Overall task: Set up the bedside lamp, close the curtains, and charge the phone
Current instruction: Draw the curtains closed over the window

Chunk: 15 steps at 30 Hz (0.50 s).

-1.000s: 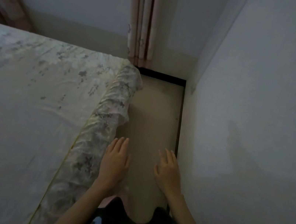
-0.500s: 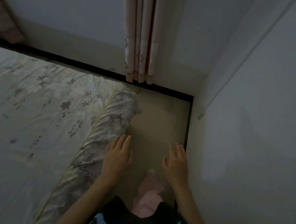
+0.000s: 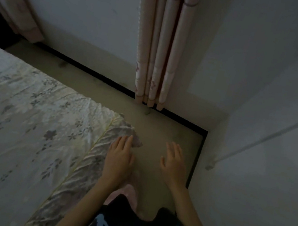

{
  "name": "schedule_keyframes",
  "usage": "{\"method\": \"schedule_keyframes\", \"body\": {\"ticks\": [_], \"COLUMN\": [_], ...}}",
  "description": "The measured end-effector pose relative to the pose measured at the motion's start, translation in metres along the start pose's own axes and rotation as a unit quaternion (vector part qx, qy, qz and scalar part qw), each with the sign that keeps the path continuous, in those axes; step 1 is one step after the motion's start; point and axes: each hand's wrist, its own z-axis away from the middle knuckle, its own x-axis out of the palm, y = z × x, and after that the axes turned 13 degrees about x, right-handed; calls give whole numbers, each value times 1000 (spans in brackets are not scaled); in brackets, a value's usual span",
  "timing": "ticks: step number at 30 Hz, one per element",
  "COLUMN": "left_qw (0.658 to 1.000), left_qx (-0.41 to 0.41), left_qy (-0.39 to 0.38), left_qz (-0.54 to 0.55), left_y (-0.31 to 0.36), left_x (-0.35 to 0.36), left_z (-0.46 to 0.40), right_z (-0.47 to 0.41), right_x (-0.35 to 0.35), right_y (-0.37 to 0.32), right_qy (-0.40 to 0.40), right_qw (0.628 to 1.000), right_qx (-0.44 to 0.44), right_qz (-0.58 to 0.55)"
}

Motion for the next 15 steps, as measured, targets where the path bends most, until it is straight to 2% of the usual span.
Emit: {"method": "schedule_keyframes", "body": {"ticks": [8, 15], "left_qw": [999, 997], "left_qx": [-33, -64], "left_qy": [20, 46], "left_qz": [8, -10], "left_y": [-39, -65], "left_x": [-8, -25], "left_z": [-156, -245], "right_z": [-167, -271], "right_x": [-17, -17], "right_y": [-35, -81], "right_qy": [-10, -3], "right_qw": [999, 997], "right_qx": [-22, -72], "right_qz": [21, 32]}}
